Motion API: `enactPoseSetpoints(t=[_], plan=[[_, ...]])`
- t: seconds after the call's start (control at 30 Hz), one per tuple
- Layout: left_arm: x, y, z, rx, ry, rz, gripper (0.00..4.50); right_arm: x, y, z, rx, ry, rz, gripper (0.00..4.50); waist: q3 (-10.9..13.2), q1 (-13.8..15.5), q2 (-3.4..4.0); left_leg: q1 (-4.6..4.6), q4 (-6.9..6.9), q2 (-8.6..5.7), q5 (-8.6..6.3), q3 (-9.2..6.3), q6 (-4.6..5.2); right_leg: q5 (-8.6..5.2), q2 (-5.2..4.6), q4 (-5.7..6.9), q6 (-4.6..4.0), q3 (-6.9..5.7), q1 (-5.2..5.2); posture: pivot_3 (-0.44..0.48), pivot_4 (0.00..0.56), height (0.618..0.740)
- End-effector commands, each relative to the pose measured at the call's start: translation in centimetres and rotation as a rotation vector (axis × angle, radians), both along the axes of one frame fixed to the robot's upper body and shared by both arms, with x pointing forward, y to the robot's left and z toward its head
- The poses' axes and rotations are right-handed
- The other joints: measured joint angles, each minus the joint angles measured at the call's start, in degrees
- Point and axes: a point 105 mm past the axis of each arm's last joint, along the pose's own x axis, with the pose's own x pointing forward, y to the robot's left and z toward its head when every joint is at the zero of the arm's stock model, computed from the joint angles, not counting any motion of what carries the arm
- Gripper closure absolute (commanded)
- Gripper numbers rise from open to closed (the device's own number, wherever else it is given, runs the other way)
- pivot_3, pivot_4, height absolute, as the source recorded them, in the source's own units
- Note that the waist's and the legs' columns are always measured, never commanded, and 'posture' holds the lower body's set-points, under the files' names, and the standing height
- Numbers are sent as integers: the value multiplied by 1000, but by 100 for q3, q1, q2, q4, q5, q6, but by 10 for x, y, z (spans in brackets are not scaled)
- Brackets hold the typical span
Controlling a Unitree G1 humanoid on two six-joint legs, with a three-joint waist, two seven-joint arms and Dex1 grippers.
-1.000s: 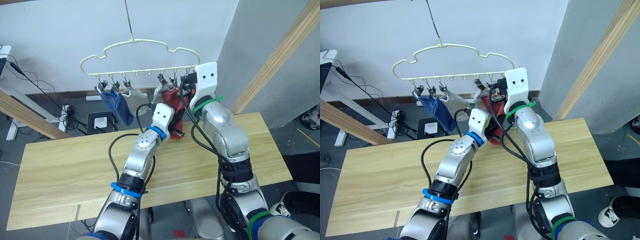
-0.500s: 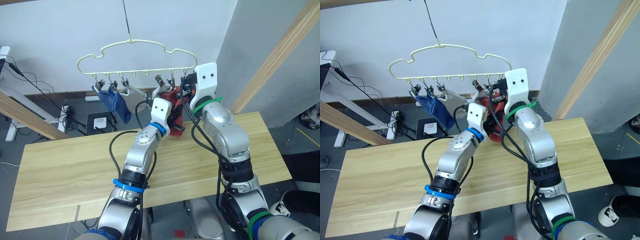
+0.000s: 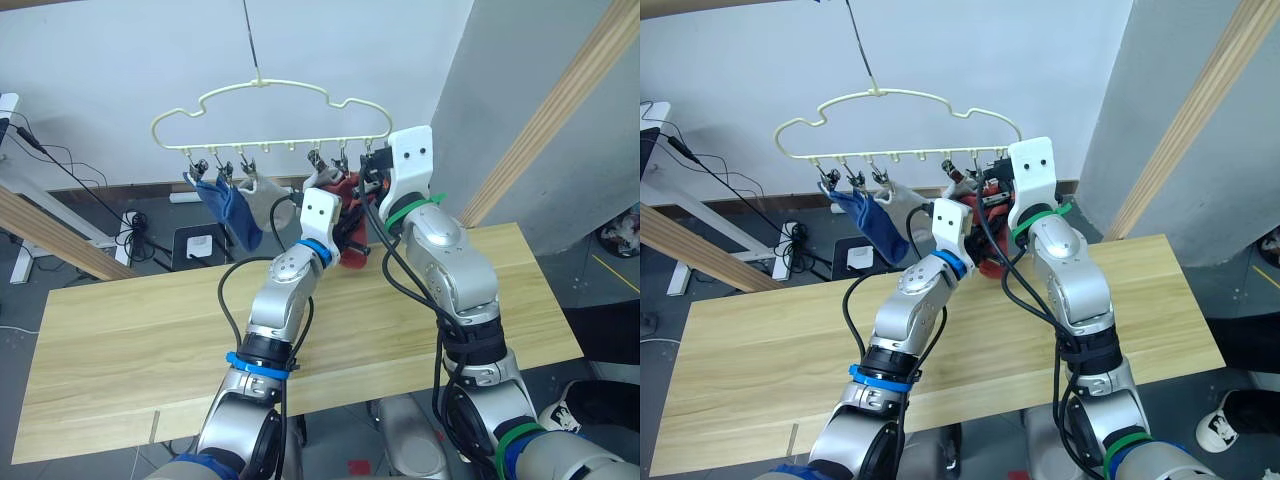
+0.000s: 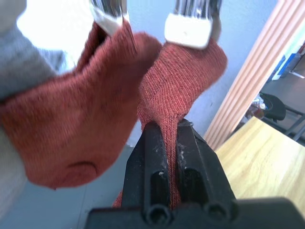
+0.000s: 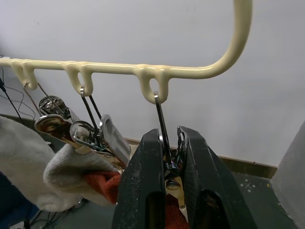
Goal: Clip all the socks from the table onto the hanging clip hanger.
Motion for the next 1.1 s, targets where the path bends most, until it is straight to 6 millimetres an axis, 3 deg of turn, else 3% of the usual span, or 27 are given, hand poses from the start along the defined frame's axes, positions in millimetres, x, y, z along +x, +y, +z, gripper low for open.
enactPoseSetpoints(t=[0.03,0.1,0.43,0.5,0.6,0.8,0.93,0.97,1.1], plan=[[-3,-4,20,-33,-61,-19,4500,-7,3,8,4,-35,19,4350,0,-1,0,0,0,0,0,0,0,0,0,0,0,0,0,-295,319,731],[-3,-4,20,-34,-61,-20,4500,-7,3,8,7,-32,18,4350,0,-1,0,0,0,0,0,0,0,0,0,0,0,0,0,-296,318,731],[-4,-7,21,-23,-76,-33,4500,-13,-7,14,28,-45,3,948,0,-16,0,0,0,0,0,1,0,0,0,0,1,2,0,-293,321,731],[-8,-5,13,42,-85,-66,3971,-23,-13,18,20,-57,33,276,0,-13,0,0,0,0,0,2,0,0,0,0,1,2,0,-293,322,731],[-16,2,6,132,-127,-127,3185,-37,-19,18,-16,-65,88,270,0,-33,0,-2,-1,-2,0,2,0,0,1,-2,1,4,0,-295,323,731],[-33,43,7,303,-193,-248,1394,-66,-28,19,-162,-94,262,270,0,-68,0,9,-2,2,0,10,1,0,7,4,2,15,-1,-295,317,731],[-53,91,28,381,-211,-284,301,-77,-39,18,-258,-94,354,270,0,-72,0,12,-1,3,4,14,6,2,9,5,5,20,0,-260,296,731],[-61,107,34,396,-195,-288,63,-79,-41,19,-280,-94,382,0,0,-70,0,14,-2,4,4,18,7,2,9,6,7,28,0,-255,292,731],[-85,148,42,491,-139,-272,63,-83,-51,19,-344,-85,442,0,-1,-17,1,19,-5,3,4,26,7,3,11,3,8,39,-1,-199,271,731]])
